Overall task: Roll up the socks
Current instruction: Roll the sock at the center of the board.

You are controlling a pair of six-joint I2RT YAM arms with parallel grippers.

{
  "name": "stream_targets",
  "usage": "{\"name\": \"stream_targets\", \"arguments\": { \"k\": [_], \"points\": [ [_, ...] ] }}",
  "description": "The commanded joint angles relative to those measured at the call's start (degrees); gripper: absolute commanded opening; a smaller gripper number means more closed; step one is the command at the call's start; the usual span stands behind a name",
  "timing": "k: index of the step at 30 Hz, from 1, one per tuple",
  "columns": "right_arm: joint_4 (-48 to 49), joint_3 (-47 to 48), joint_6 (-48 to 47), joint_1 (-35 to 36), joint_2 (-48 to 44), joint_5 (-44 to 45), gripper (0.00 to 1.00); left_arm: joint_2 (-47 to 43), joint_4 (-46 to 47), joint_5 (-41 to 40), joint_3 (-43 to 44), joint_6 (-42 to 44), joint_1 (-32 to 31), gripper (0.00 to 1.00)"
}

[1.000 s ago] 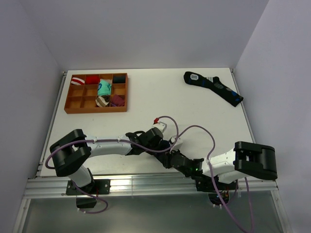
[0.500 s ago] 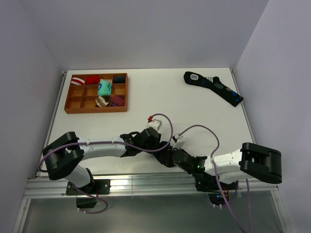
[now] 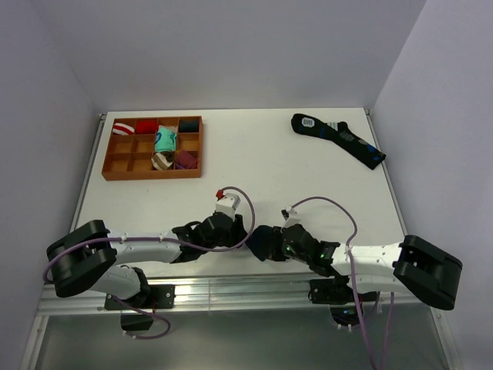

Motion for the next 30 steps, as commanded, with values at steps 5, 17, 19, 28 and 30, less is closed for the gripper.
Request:
{"name": "stream_targets", "arguments": {
  "k": [5,17,19,28,30],
  "points": [
    [-8.87,-1.92,0.33,-6.99,-1.02,-12.02,0.2,-1.75,20.34,3.11,-5.88,1.69,0.05,0.52],
    [-7.99,-2.1,1.29,-12.62,1.79,-18.88,0.19,3.26,34.32,8.56,-10.02,6.52,-0.74,0.53],
    [-7.73,-1.93,1.38,-13.59,2.41,-19.94,0.18,4.41,35.73,8.74,-10.81,6.35,-0.83,0.52],
    [-7.11,-2.36,1.21,-15.7,3.29,-22.22,0.18,7.31,39.25,9.79,-11.6,8.72,-0.83,0.52],
    [-7.29,-2.37,1.03,-15.87,3.2,-22.4,0.18,8.19,39.16,10.14,-11.17,9.07,-0.83,0.52]
  ]
}}
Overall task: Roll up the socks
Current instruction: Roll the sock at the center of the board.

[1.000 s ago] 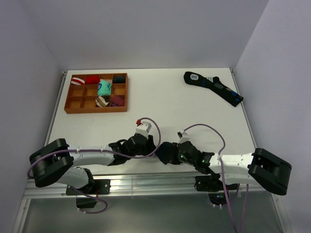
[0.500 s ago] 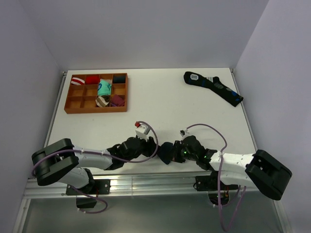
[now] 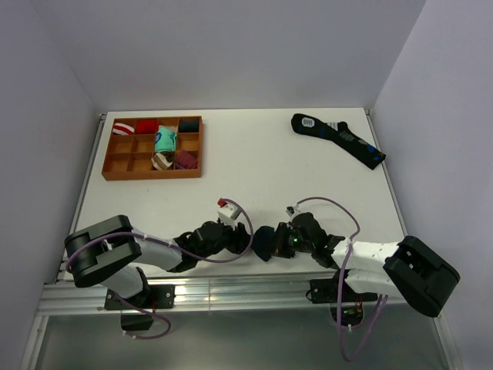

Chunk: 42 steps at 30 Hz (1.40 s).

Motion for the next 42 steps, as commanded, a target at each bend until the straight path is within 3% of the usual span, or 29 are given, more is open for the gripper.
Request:
{"name": "stream_targets", "arguments": {
  "k": [1,12,21,23,27,32,37,42],
  "points": [
    [-6.17,-2.04,-1.31,-0.66,1.37,-0.17,0.18,1.43,4.91,1.99,0.14,2.06,-0.37,0.52],
    [-7.05,-2.13,-2.19,-1.63,0.66,-0.35,0.18,5.65,3.42,1.11,2.24,2.23,-0.46,0.51],
    [-8.28,-1.86,-2.89,-1.72,0.49,0.88,0.18,7.24,-4.74,-2.4,6.99,1.71,-1.25,0.48],
    [-8.54,-1.77,-2.89,-1.72,0.31,1.23,0.17,7.76,-7.64,-3.28,8.21,1.53,-1.33,0.44],
    [-9.77,-1.51,-3.24,-1.72,-0.48,2.9,0.18,8.2,-10.98,-4.42,9.27,0.39,-1.42,0.25],
    [-15.21,0.33,-4.82,-1.63,-3.29,7.46,0.25,8.73,-16.26,-5.56,11.38,-0.4,-1.86,0.08],
    [-18.2,1.91,-5.44,-1.54,-6.1,10.54,0.4,9.17,-25.47,-9.96,14.37,-1.89,-2.91,0.04],
    [-20.76,2.88,-5.97,-1.45,-10.23,14.76,0.47,8.29,-31.29,-11.72,16.39,-3.39,-3.36,0.0]
  ]
}}
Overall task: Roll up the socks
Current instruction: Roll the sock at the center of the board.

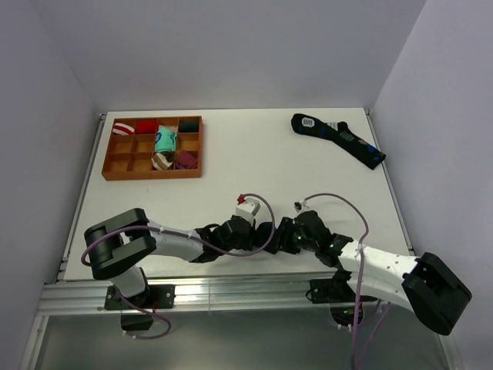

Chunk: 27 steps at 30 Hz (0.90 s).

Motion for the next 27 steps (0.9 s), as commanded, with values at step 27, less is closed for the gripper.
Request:
{"name": "stream_targets", "arguments": {
  "k": [27],
  "points": [
    [3.09,0.17,-11.52,17.13,-11.83,25.24,0.46,-0.26,-27.37,-2.4,11.58,5.34,-0.69,0.0]
  ]
}}
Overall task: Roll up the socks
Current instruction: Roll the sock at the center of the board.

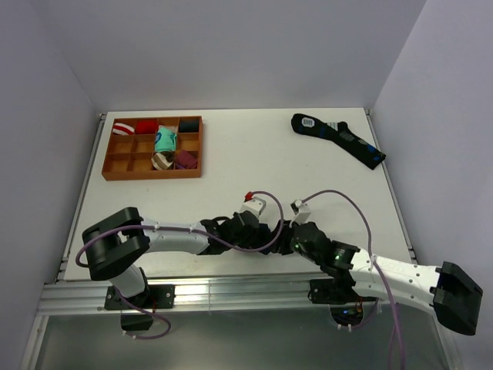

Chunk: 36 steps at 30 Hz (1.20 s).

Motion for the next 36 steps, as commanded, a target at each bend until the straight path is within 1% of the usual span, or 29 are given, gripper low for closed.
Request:
{"name": "stream_targets", "arguments": {
  "k": [1,4,11,16,27,33,36],
  "points": [
    [7.14,-0.5,-2.58,3.53,2.25,6.38,0.46,0.97,-3.65,0.57,1.96,2.15,-0.23,0.0],
    [10.3,-1.29,-3.37,6.34,4.28,8.49,0.46,1.41,-4.09,0.92,2.49,2.41,-0.23,0.0],
    [14.18,-1.48,-4.87,8.98,9.28,10.78,0.46,1.85,-5.32,1.45,3.81,2.85,-0.23,0.0],
    [14.54,-1.74,-4.08,11.27,10.52,12.8,0.46,2.2,-5.76,1.71,4.51,2.77,-0.23,0.0],
    [13.22,-2.88,-1.18,13.38,12.8,15.79,0.46,3.43,-6.38,2.42,6.0,2.5,-0.23,0.0],
    [13.57,-2.71,0.05,14.34,15.88,16.67,0.46,3.87,-7.08,2.77,6.97,2.41,-0.15,0.0],
    [13.57,-2.62,1.36,15.05,17.98,17.46,0.44,4.13,-7.43,2.95,7.32,2.24,-0.23,0.0]
  ]
}}
